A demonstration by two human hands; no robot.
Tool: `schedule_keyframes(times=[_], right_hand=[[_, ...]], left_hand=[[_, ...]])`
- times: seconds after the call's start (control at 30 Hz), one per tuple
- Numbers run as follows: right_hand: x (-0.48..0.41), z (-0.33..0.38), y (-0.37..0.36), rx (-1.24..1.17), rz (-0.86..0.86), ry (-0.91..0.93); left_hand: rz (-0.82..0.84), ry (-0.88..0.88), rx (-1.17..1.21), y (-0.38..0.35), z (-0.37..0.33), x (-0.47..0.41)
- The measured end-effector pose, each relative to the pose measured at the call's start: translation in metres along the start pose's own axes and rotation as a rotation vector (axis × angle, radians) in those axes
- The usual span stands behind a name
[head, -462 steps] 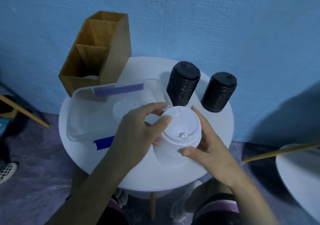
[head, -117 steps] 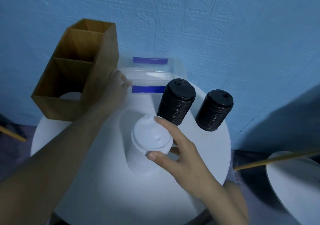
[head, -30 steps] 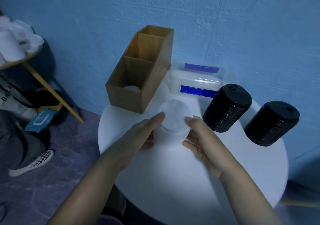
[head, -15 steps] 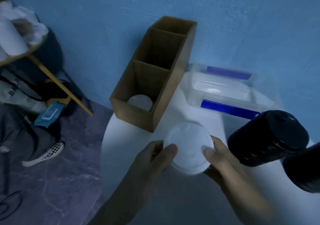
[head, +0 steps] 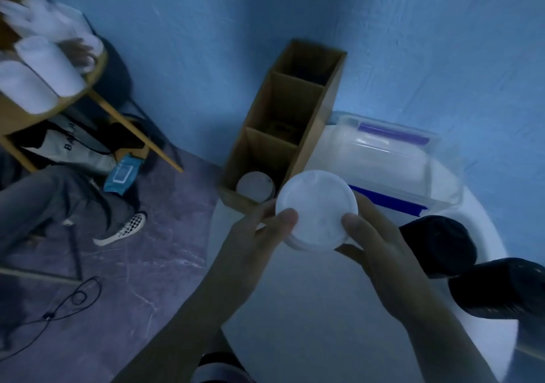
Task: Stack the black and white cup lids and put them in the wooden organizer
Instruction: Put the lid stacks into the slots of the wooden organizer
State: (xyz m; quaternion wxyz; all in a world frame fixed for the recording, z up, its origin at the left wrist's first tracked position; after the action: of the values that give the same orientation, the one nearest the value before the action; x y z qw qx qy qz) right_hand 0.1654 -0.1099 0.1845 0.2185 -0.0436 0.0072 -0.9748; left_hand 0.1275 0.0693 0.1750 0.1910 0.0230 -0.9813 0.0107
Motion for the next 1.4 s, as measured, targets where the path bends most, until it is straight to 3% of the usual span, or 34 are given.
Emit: schedule_keyframes(times=[0.13,0.3,0.53,0.77,1.13,1.4], right_hand=[[-0.011,0.023,-0.011,0.081,-0.009,-0.028],[-0.033,0.051,-0.029,0.083,0.005,-0.040],[-0.080,0.068,-0.049,0.102,0.085,-0.105],[-0.107,0.047,-0.062,0.095,0.126,-0.206],[-0.123,0.025,-0.067,0.113,0.085,-0.273],[-0.129,0.010,-0.070,0.136,0.023,-0.307]], left_hand=[[-0.072,-0.074,-0.031,0.015,-0.029,0.002],[-0.019,-0.104,-0.070,0.037,-0.068,0.001],[-0.057,0.004,0.043,0.063,-0.083,-0.015],[-0.200,0.215,0.236,0.071,-0.072,-0.031],[-0.027,0.253,0.152,0.081,-0.059,-0.056],[-0.073,0.249,0.080,0.078,-0.063,-0.069]])
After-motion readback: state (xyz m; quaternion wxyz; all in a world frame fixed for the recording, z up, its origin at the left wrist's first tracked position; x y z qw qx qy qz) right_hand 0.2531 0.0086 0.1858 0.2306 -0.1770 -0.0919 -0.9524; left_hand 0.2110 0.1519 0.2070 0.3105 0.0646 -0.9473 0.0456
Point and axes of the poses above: each hand's wrist, its own x-axis away from the middle knuckle, its own y-axis out of the back of the hand, z = x × y, the point moved 2 cm from there along -x, towards the middle knuckle, and after that the axes turned 2 degrees about y, right-handed, at the moved point
